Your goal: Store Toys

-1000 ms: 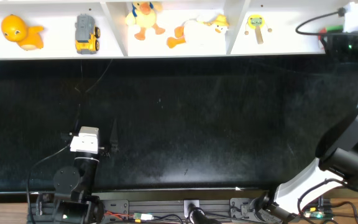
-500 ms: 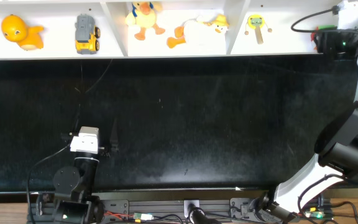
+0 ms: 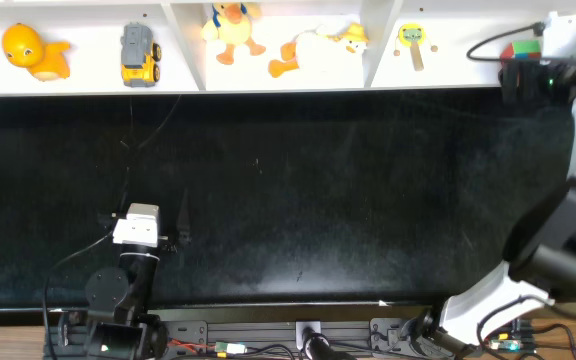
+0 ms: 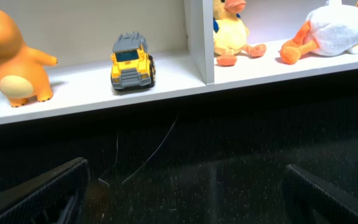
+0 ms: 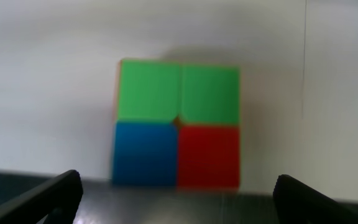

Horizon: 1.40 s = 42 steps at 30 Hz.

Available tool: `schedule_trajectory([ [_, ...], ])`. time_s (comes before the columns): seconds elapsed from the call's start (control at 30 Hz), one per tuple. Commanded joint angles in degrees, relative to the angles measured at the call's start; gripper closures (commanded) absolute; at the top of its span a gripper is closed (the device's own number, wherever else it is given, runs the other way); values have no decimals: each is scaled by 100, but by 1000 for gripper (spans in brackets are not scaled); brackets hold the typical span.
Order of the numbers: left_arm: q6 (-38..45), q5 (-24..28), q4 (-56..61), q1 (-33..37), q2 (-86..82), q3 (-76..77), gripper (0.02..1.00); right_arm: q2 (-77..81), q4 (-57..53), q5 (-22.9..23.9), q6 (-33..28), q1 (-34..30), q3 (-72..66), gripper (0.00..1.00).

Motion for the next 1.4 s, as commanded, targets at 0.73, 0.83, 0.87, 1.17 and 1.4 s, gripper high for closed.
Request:
schedule_trajectory([
  [0.73,105,-31,-13,-26,-61,-9,20,-3176,337,4131,3469,3574,-3316,5],
  [0.83,105,-31,-13,-26,-61,-9,20,-3626,608,4218,3477,4030,-3923,5],
  [0.87,105,-31,-13,-26,-61,-9,20,-3825,745,4328,3506,4157,-4194,3],
  [1.17,105,-31,-13,-26,-61,-9,20,-6013,1648,4054,3515,3799,-6334,5],
  [1.4,105,-31,-13,-26,-61,-9,23,-8225,2140,2677,2551,2778,-7523,5],
])
